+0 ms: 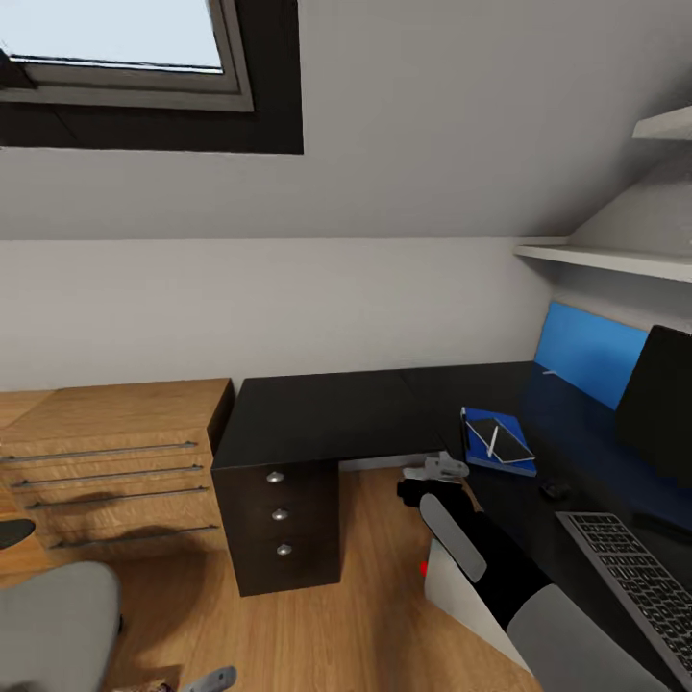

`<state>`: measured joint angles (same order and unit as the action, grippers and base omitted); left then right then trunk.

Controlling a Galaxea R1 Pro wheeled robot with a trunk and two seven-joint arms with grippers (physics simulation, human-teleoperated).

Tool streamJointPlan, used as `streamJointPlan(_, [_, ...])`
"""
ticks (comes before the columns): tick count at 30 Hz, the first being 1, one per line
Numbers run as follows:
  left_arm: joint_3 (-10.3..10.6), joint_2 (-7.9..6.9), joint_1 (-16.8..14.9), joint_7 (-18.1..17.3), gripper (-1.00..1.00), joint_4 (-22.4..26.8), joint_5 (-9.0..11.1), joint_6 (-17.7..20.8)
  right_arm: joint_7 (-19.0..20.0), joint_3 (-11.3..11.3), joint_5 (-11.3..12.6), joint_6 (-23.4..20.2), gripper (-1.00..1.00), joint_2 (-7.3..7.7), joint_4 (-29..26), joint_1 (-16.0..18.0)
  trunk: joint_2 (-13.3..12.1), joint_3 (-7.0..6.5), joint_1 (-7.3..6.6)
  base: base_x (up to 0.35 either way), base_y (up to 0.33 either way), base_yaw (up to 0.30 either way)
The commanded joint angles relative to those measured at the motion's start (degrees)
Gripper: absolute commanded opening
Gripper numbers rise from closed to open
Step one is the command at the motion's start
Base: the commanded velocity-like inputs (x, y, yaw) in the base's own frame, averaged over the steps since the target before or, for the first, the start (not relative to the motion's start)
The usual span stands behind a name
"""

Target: In the bedroom, organize the workspace by keeping the computer under the desk, ensuring the monitor is on the desk, placing the keyboard on the desk next to the monitor, placing the mouse on the desk next to the keyboard, moving the folder from the swivel chair onto the desk next to the mouse, stacking the notebook on top of the folder with the pen on top of the notebook, and positioning the swivel chair next to the desk.

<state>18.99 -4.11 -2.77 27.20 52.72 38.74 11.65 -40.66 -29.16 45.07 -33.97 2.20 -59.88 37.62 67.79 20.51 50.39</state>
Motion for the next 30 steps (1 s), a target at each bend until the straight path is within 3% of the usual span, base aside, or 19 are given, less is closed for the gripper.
streamJointPlan(1, [0.24, -0.09, -0.04, 0.48, 1.0, 0.11, 0.32, 0.1, -0.47, -0.48, 0.45, 0.15, 1.0, 0.07, 0.06, 0.06, 0.05, 0.07, -0.01, -0.079, -0.018, 0.0])
streamJointPlan(4, [0.14, -0.2, -0.04, 0.48, 1.0, 0.1, 0.25, 0.06, -0.45, -1.42, 0.48, 1.0, 1.0, 0.08, 0.21, 0.0, 0.05, 0.07, -0.01, -0.045, -0.01, 0.0])
streamJointPlan(8, [-0.07, -0.45, -0.04, 0.48, 1.0, 0.1, 0.31, 0.04, -0.27, -4.4, 0.44, 4.51, 1.0, 0.05, 2.73, -0.94, 0.05, 0.07, -0.01, -0.013, -0.003, 0.0])
streamJointPlan(11, [-0.14, -0.51, -0.04, 0.48, 1.0, 0.1, 0.3, 0.04, -0.18, -9.16, 0.43, 11.02, 1.0, 0.05, 7.61, -2.9, 0.05, 0.07, -0.01, -0.004, -0.001, 0.0])
streamJointPlan(13, [-0.08, -0.53, -0.04, 0.53, 1.0, 0.08, 0.36, 0.01, -0.2, -15.27, 0.48, 19.24, 1.0, 0.07, 12.21, -4.03, 0.05, 0.07, -0.01, -0.002, 0.0, 0.0])
streamJointPlan(14, [-0.06, -0.53, -0.04, 0.54, 1.0, 0.03, 0.41, -0.01, -0.2, -16.77, 0.49, 21.19, 1.0, 0.09, 13.06, -4.21, 0.05, 0.07, -0.01, -0.001, 0.0, 0.0])
streamJointPlan(15, [-0.04, -0.54, -0.04, 0.55, 1.0, -0.32, 0.49, -0.04, -0.18, -19.67, 0.51, 24.7, 1.0, 0.11, 14.41, -4.48, 0.05, 0.07, -0.01, 0.0, 0.0, 0.0])
streamJointPlan(16, [-0.03, -0.54, -0.04, 0.56, 1.0, -1.17, 0.54, -0.11, -0.16, -22.41, 0.55, 27.59, 1.0, 0.1, 15.41, -4.74, 0.05, 0.07, -0.01, 0.0, 0.0, 0.0])
streamJointPlan(20, [-0.01, -0.55, -0.04, 0.48, 1.0, -8.26, 0.44, -3.53, -0.17, -29.19, 0.61, 35.93, 1.0, 0.13, 20.48, -6.15, 0.05, 0.07, -0.01, 0.0, 0.0, 0.0])
streamJointPlan(25, [0.11, -0.33, -0.04, 0.35, 1.0, -17.11, 0.38, -11.57, 0.05, -32.54, 0.56, 44.47, 1.0, -0.83, 28.54, -9.83, 0.05, 0.07, -0.01, 0.0, 0.0, 0.0])
streamJointPlan(30, [0.17, -0.25, -0.04, -1.51, 1.0, -22.07, 0.34, -14.01, 2.04, -34.43, 0.58, 47.76, 1.0, -1.65, 34.5, -12.27, -1.95, -0.82, -1.11, 0.0, 0.0, 0.0])
